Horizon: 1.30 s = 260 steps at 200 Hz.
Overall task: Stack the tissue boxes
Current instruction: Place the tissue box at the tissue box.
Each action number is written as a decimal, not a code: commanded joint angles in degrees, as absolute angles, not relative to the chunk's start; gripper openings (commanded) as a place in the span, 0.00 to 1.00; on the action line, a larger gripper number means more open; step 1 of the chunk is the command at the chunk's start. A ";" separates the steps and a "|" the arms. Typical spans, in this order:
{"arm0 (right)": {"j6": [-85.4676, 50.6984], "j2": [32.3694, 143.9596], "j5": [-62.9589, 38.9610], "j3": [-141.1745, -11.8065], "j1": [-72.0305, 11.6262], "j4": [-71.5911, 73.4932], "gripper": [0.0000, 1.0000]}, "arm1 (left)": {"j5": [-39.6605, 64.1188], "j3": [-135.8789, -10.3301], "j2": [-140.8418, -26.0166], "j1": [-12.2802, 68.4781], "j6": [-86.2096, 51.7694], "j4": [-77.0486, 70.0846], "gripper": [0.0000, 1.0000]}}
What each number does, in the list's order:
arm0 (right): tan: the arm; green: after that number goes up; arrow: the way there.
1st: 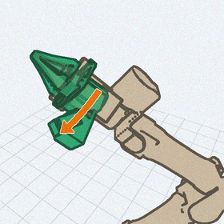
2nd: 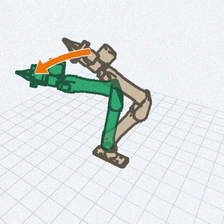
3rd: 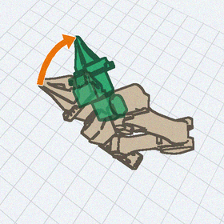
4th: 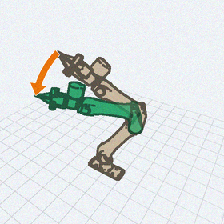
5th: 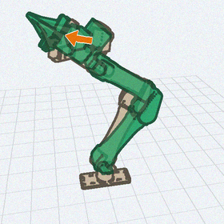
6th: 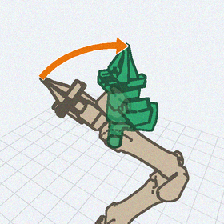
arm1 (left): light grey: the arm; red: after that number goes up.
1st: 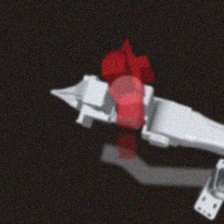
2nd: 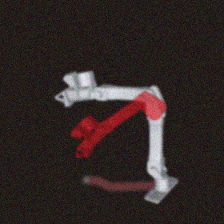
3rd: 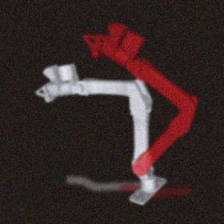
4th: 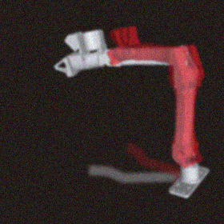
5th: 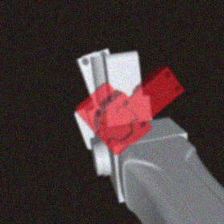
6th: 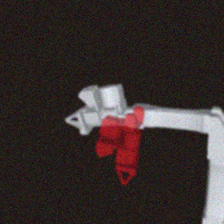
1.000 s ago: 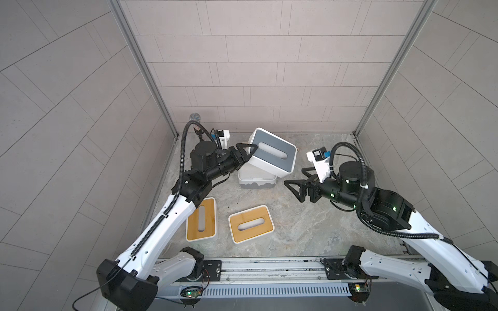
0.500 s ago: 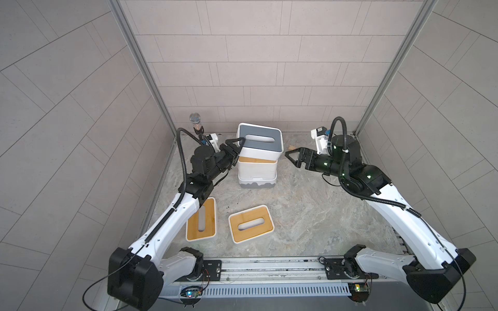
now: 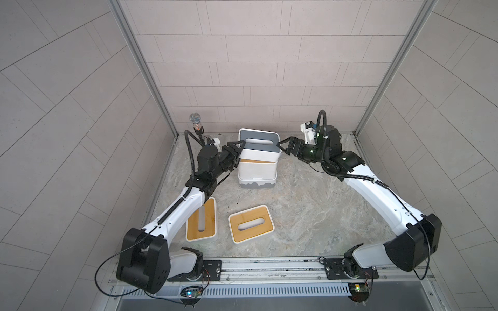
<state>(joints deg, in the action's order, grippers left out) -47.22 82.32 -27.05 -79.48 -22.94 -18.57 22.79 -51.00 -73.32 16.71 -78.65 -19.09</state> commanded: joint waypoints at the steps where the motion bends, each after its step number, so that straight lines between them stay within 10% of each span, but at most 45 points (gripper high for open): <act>1: -47.85 83.42 -28.39 -81.19 -22.68 -16.27 1.00 | 26.28 -51.34 -72.58 15.47 -79.51 -25.11 0.21; 130: -48.08 87.27 -29.16 -81.56 -23.54 -14.14 1.00 | 31.88 -54.23 -73.08 14.58 -75.24 -17.24 0.29; 260: -46.34 86.75 -27.54 -81.13 -24.49 -15.38 1.00 | 27.64 -59.23 -70.50 14.47 -62.29 1.87 0.73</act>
<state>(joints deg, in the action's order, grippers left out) -47.16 87.42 -28.60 -80.36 -24.01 -15.27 29.58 -56.27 -72.58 14.63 -67.18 -3.73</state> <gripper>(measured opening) 0.995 0.715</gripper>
